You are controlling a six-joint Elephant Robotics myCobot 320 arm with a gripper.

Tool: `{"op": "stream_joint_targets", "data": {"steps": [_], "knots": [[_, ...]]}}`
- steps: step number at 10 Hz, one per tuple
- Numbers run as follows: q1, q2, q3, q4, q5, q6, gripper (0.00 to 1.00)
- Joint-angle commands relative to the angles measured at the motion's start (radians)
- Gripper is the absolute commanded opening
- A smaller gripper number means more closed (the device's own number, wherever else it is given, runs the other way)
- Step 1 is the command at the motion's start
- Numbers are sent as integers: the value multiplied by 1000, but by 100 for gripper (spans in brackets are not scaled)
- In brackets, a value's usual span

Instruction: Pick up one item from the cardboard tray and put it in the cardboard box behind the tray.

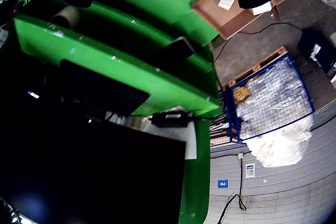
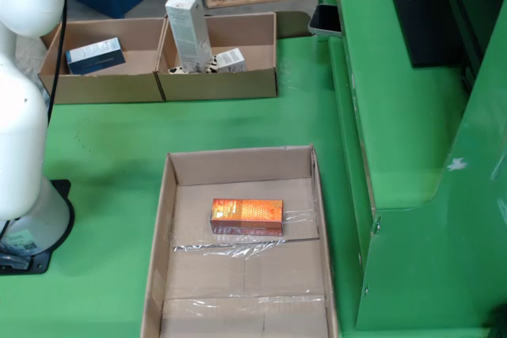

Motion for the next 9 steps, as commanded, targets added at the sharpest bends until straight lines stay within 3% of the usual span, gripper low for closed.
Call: {"op": "stream_joint_targets", "data": {"steps": [1,9], "knots": [[-54,134,20,-295,426,17,100],[-126,371,20,-701,366,116,100]]}}
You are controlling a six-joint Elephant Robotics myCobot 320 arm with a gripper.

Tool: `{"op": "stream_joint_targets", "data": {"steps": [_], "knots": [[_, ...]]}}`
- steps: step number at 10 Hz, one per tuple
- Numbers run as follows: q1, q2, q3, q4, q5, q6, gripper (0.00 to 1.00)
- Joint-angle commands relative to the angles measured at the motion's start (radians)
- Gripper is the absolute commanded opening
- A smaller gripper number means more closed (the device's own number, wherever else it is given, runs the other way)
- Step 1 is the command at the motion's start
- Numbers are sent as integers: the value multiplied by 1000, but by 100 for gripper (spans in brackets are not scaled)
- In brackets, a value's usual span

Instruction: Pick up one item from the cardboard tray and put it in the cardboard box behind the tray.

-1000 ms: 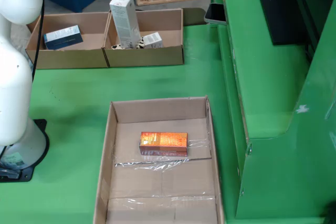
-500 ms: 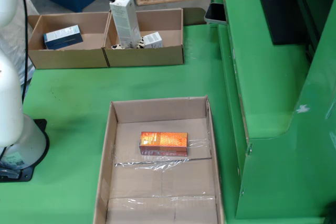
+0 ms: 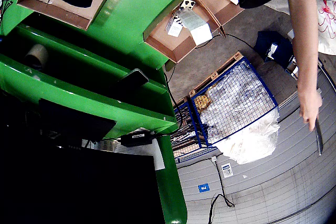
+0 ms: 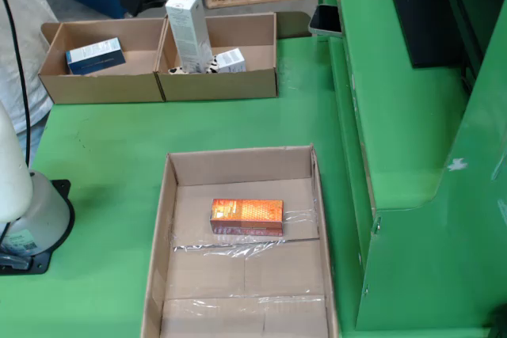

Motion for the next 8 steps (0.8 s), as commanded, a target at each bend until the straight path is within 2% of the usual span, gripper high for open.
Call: {"op": "stream_joint_targets", "data": {"steps": [1,2,3,8], "knots": [[-55,72,15,-290,5,24,100],[-55,72,15,-290,5,24,100],[-75,117,15,-371,-16,69,100],[-172,176,15,-446,-19,100,100]]}}
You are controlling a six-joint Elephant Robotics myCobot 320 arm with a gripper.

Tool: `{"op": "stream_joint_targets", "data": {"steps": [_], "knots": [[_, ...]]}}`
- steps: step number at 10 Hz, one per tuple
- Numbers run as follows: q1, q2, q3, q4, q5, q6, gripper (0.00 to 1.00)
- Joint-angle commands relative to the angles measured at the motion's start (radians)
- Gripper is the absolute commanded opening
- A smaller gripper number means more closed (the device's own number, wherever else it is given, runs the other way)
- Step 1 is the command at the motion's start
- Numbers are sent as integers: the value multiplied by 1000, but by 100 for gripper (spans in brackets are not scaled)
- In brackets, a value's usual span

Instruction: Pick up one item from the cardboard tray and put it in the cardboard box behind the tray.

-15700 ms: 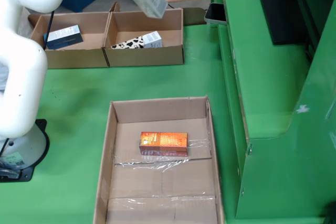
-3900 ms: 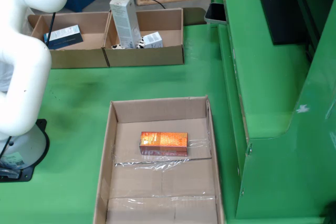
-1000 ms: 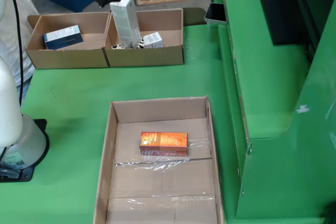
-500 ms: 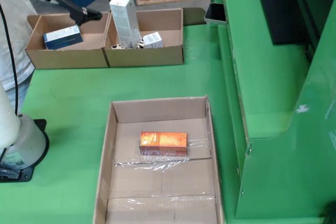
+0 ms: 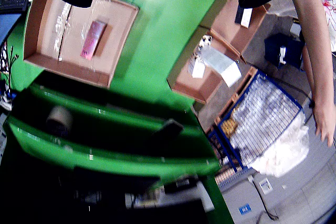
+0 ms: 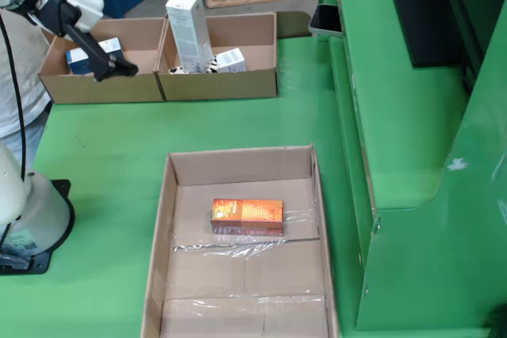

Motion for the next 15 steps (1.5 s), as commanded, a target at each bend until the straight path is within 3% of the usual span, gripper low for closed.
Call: {"op": "stream_joint_targets", "data": {"steps": [1,3,4,5,7,8,9,10,15], "knots": [[-68,56,15,-72,7,14,100],[-347,80,15,-165,80,-104,100],[-347,80,15,-165,80,-104,100],[-701,17,15,-197,243,-339,100],[-701,17,15,-197,243,-339,100],[-989,-47,15,-209,337,-518,100],[-989,-47,15,-209,337,-518,100],[-1169,-90,15,-203,389,-624,100],[-1282,-95,15,-223,401,-666,100]]}}
